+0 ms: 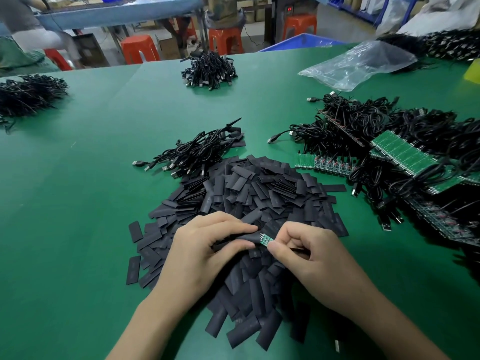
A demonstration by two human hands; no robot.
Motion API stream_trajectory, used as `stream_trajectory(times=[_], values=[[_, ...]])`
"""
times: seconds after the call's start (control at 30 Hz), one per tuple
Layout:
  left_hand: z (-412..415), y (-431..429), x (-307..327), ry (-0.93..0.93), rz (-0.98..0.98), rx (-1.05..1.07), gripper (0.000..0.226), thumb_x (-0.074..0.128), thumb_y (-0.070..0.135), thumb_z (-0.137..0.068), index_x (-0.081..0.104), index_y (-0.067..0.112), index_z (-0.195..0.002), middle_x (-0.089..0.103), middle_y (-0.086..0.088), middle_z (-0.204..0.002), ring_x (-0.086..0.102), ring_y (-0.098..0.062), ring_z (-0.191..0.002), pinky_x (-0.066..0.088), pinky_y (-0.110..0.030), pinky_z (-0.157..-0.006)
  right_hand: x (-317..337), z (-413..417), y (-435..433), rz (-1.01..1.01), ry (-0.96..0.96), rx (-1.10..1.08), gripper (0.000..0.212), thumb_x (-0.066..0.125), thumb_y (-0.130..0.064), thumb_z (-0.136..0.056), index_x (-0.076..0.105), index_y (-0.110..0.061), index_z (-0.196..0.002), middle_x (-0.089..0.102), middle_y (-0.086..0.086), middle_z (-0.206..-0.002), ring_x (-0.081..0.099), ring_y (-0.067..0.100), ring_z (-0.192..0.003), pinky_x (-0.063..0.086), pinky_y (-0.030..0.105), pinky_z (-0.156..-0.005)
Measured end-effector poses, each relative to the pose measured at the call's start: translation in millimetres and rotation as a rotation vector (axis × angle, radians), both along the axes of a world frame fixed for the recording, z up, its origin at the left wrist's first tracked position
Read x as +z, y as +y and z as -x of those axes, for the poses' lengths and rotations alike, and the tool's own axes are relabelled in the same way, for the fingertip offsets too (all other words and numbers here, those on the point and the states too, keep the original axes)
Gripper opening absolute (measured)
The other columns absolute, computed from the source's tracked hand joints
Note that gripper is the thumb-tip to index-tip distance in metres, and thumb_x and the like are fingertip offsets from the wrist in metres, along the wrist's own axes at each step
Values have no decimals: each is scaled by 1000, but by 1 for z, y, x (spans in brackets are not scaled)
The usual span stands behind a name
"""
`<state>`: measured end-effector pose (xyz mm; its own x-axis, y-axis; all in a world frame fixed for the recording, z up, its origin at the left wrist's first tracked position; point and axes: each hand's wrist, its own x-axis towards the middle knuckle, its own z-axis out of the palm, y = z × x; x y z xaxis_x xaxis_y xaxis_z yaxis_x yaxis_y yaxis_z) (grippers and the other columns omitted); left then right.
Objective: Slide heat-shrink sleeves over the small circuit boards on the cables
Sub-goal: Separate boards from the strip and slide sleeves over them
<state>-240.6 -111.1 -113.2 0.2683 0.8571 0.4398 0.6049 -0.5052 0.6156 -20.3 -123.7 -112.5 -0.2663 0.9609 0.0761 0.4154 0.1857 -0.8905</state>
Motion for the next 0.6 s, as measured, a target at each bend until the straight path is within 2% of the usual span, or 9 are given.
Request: stream_trajectory(times=[0.2,0.6], values=[[1,1,1,-11,7,-30,22,81,28,-85,80,21,-105,72,15,-102,69,-3,-98,54,-21,-86,-2,0,1,9,-28,23,30,66,-35,-96,57,-21,-71,45,-9,-53,36,4,-50,31,19,-53],[9,7,-3,70,5,-165,17,76,35,-90,80,27,-105,69,16,-103,68,-7,-97,56,-29,-83,-7,-4,2,12,-97,88,27,63,-44,-92,58,-26,-74,46,-12,-55,38,4,-52,32,19,-55]])
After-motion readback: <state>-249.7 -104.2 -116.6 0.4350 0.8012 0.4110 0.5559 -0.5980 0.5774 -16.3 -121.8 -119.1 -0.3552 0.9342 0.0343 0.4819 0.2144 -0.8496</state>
